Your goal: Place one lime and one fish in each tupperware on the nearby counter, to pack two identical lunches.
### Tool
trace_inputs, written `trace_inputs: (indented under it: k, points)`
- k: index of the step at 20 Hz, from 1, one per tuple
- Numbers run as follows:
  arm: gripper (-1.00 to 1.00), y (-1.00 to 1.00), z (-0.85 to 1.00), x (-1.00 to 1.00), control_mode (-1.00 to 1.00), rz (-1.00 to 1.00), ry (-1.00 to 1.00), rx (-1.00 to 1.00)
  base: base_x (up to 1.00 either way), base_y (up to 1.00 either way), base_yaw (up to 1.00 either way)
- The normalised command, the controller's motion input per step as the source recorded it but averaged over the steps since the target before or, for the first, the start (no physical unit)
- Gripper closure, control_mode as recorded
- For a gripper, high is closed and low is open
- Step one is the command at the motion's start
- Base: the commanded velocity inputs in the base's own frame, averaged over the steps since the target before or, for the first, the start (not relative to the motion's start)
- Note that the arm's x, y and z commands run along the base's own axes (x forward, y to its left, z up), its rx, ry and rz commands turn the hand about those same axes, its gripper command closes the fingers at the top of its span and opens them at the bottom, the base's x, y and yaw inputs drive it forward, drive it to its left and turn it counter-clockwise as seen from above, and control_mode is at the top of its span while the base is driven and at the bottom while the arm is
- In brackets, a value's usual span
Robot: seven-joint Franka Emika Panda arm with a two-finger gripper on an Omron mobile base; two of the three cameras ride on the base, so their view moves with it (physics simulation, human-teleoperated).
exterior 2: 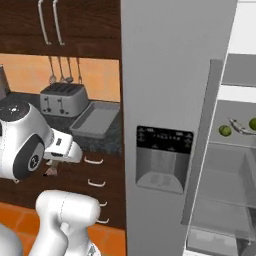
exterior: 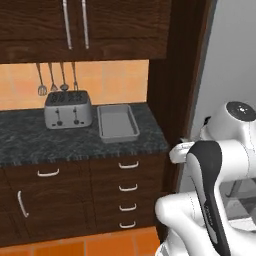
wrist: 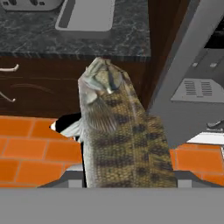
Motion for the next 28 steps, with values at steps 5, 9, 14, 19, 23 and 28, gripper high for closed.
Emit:
trace_inputs:
  k: [5, 9, 14, 19, 23, 28]
  points:
    - [1.00, 0.00, 0.00, 0.00, 1.00, 0.00, 0.00, 0.00, 0.01, 1.00, 0.18]
    - [1.00, 0.00, 0.00, 0.00, 1.00, 0.00, 0.00, 0.00, 0.09, 1.00, 0.06]
    - [1.00, 0.00, 0.00, 0.00, 1.00, 0.00, 0.00, 0.00, 0.07, 1.00, -0.02]
    - [1.00, 0.00, 0.00, 0.00, 1.00, 0.00, 0.00, 0.00, 0.36, 1.00, -0.02]
    - [1.00, 0.00, 0.00, 0.00, 1.00, 0.00, 0.00, 0.00, 0.54, 1.00, -0.01]
    - [1.00, 0.00, 0.00, 0.00, 1.00, 0.00, 0.00, 0.00, 0.63, 0.98, -0.04]
